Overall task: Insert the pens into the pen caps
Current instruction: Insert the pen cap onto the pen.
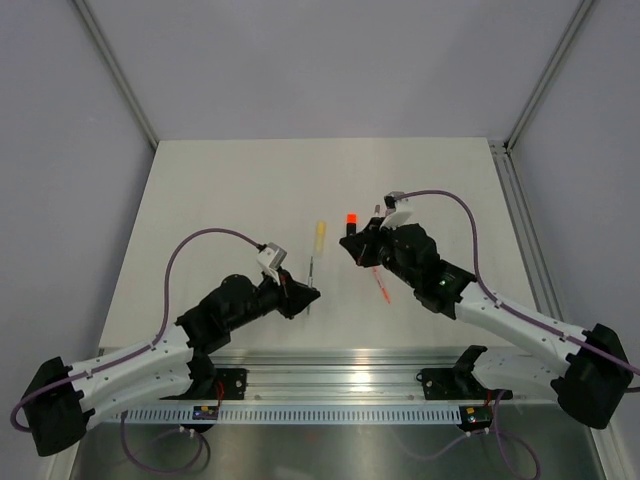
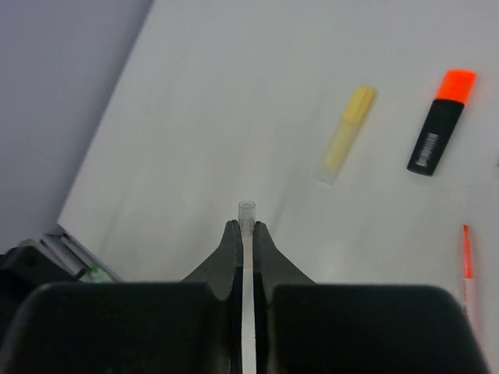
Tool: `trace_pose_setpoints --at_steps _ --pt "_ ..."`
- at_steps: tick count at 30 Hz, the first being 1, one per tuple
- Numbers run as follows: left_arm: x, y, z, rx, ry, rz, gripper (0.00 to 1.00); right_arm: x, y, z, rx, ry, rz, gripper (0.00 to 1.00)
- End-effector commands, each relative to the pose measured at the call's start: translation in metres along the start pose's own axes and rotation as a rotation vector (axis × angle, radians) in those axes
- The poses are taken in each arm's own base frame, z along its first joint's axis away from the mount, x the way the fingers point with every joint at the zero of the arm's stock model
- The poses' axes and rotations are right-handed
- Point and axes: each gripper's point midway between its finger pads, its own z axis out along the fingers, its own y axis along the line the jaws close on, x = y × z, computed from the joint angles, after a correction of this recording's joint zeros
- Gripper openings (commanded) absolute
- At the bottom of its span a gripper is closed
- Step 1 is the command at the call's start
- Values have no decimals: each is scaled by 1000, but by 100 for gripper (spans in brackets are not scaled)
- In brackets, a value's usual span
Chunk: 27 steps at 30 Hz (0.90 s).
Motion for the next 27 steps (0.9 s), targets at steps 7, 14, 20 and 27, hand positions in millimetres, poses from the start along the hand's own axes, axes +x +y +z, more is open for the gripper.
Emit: trace_pose_setpoints --at_steps 7,14,20,27 --pt "-69 -48 14 136 -156 71 0 -64 62 -34 -301 -267 137 0" --pt "-70 -48 12 141 -169 73 0 -64 74 -36 -351 -280 160 0" --pt "-64 -45 15 135 -150 84 0 -62 83 -37 -375 -258 144 0" --pt "-58 -44 18 139 -126 85 0 -54 96 -31 -393 -228 117 0"
